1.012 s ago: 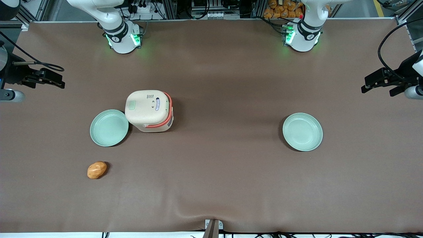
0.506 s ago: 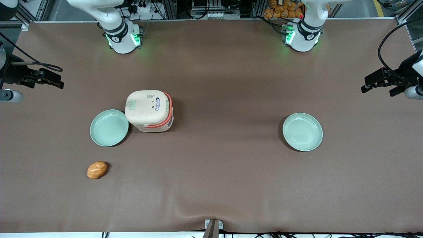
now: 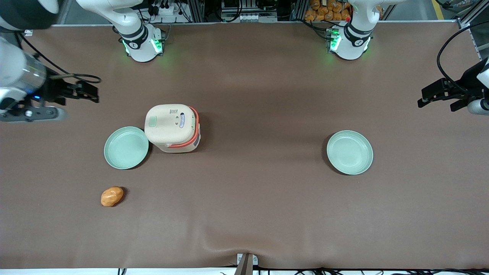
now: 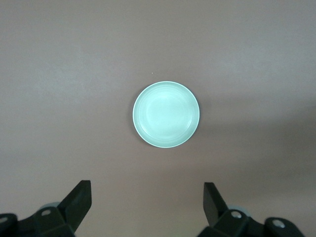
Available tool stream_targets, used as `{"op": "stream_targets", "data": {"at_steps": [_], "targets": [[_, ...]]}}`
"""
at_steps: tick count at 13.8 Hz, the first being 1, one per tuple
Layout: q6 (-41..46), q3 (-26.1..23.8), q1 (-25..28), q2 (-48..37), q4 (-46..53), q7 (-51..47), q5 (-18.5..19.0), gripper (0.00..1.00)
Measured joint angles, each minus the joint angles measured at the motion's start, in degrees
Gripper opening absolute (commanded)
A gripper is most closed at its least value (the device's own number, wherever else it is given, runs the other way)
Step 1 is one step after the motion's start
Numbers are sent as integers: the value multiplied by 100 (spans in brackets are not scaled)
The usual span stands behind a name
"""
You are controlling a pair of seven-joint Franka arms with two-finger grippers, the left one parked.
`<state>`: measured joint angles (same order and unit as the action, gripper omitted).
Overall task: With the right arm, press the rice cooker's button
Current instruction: 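Move the right gripper over the green button on the rice cooker lid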
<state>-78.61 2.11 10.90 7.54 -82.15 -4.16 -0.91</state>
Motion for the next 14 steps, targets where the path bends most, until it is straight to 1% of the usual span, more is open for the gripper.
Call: {"op": "stream_targets", "data": {"at_steps": [1, 2, 4, 6, 7, 10, 14], "targets": [[-119, -2, 101, 78, -42, -62, 0, 93], [-282, -6, 176, 143, -119, -92, -1, 72], [-493, -9, 298, 241, -358, -102, -8, 39], [-715, -13, 420, 310, -682, -107, -15, 20], [-894, -15, 473, 335, -871, -113, -59, 16], [-1347, -16, 531, 388, -1368, -116, -437, 14], [-1897, -18, 565, 495, -1812, -114, -511, 14]]}}
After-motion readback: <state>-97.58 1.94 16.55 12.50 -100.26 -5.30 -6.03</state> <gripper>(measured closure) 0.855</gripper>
